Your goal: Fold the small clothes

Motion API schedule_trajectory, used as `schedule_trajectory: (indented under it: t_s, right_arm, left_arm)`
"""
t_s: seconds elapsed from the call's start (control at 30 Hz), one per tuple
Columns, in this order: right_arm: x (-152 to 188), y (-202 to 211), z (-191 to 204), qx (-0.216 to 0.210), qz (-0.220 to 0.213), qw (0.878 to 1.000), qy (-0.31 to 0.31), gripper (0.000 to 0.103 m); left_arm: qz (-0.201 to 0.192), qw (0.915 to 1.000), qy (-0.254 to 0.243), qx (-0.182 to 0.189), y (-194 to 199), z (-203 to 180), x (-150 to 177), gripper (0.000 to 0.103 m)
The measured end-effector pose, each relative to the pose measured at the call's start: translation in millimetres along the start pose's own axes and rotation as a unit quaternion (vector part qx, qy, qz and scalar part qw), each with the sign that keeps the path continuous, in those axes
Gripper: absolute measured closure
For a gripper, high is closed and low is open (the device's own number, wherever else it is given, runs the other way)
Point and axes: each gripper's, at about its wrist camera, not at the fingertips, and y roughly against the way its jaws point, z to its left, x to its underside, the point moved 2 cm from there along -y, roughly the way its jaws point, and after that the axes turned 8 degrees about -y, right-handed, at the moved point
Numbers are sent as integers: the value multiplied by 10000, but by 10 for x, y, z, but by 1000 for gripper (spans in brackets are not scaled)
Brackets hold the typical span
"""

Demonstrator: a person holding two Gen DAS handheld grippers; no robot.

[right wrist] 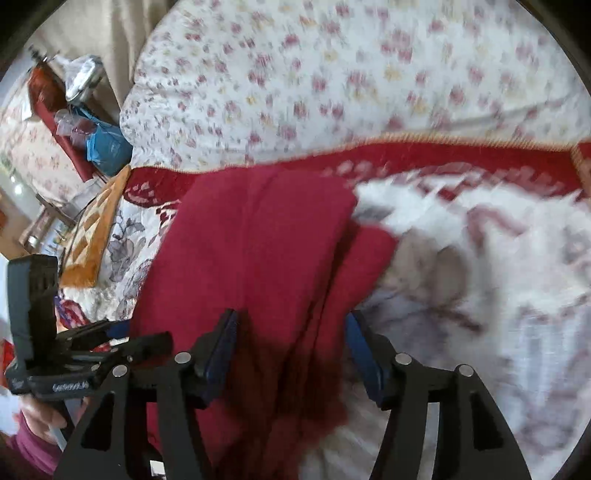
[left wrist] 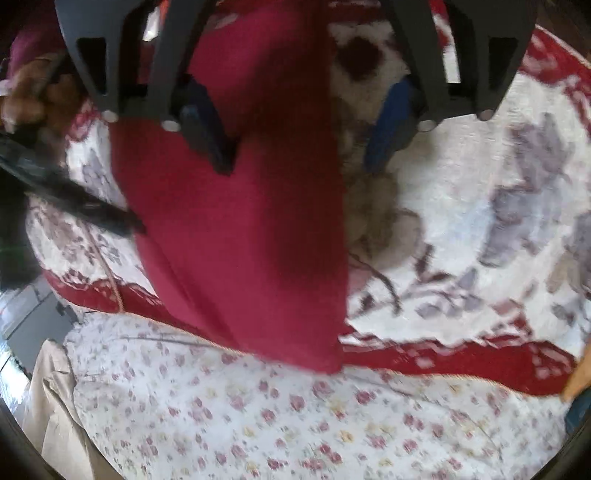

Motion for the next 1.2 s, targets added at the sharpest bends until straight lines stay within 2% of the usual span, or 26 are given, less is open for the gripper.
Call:
schedule_trajectory:
  t_s: [0.07,0.13,0.2,0.27,0.33,0.4,0.47,0.53,0.6,0.63,0.73,0.83,1.0,1.2]
  right_arm:
    - [-2,236,182,-157,-112,9991,376,38]
    - [54,380,417,-341,-197,9961,790,43]
    - [176,368,612,-385,-110,9920,1200,53]
    - [353,196,702,19,140,9863,1642,61]
    - [545,-70,580,604,425,9818,1752,65]
    - [635,-135,470,701,322,9827,1684,65]
    - [621,-68,468,629,293,9851,1575,65]
    - [539,34,487,527,261,9884,1403,57]
    - [453,118,517,612,119,9901,1256,32]
    - [389,162,524,668,-11,9913,1134,29]
    - [229,182,549,925,-217,9929,719,27]
    - [102,106,580,1225,-305,9911,415,22]
    - [56,35,667,1541,-494,9861,372,14]
    - [64,-20,660,1752,-482,9830,277,11]
  left_arm:
    - [-224,9995,17,-234,108,16,-37,18]
    - [-402,9986,117,-319,172,35,-83,14]
    - [-518,9976,248,-378,199,47,-89,12]
    - [-594,9966,318,-465,181,43,-104,12]
    - [-713,9955,249,-579,139,23,-84,12]
    - [-804,9947,140,-621,76,18,-66,12]
    - [-708,9951,111,-676,-15,56,-58,12]
    - [-733,9954,183,-594,-23,86,-68,12]
    - [-819,9943,205,-647,25,84,-89,12]
    - [-885,9936,182,-684,60,73,-106,12]
    - [-1043,9913,89,-799,145,33,-131,12]
    - [-1015,9909,21,-880,174,9,-134,12]
    - [-1105,9895,-16,-933,244,16,-96,12]
    - [-1221,9865,-29,-1093,316,68,-75,12]
